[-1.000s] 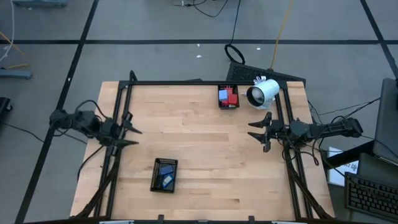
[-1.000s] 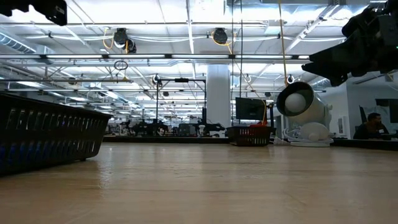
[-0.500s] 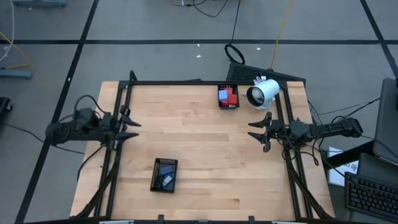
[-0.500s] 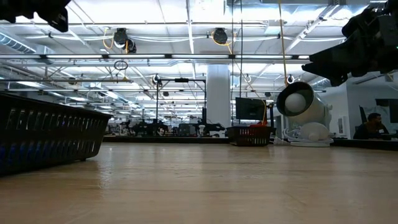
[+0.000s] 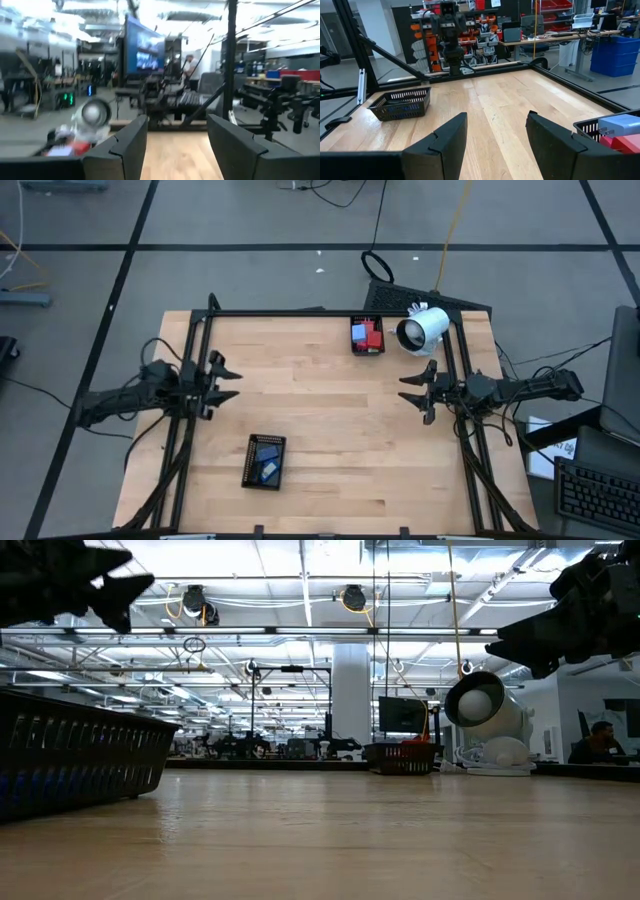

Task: Pick & Place Office items
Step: Return to Home Position

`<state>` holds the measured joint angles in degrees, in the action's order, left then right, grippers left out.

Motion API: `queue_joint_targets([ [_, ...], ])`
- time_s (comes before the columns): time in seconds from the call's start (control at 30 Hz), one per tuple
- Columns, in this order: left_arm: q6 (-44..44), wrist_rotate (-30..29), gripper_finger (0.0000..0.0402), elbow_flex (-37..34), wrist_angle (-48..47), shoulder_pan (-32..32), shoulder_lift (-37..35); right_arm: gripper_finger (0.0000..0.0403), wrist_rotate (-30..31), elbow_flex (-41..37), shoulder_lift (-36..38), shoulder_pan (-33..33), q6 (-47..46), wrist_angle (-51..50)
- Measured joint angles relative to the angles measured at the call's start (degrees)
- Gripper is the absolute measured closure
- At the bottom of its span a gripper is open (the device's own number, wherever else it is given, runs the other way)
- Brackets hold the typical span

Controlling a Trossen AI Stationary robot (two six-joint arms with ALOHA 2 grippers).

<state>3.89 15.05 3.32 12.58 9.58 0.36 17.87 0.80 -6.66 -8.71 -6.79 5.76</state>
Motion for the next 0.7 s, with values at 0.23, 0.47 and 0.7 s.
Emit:
queue_joint_targets([
  [0.23,0.2,2.92,0.0189,-0.86,-4.06,2.85,0.0,0.0206,0.0,0.0,0.0,0.0,0.0,0.0],
  [0.47,-0.82,-0.32,0.0205,-0.86,-9.43,3.2,0.0,0.0206,0.0,0.0,0.0,0.0,0.01,0.0],
  [0.7,-1.47,-5.74,0.0224,-1.06,-9.27,1.72,0.0,0.0206,0.0,0.0,0.0,0.0,0.0,0.0],
])
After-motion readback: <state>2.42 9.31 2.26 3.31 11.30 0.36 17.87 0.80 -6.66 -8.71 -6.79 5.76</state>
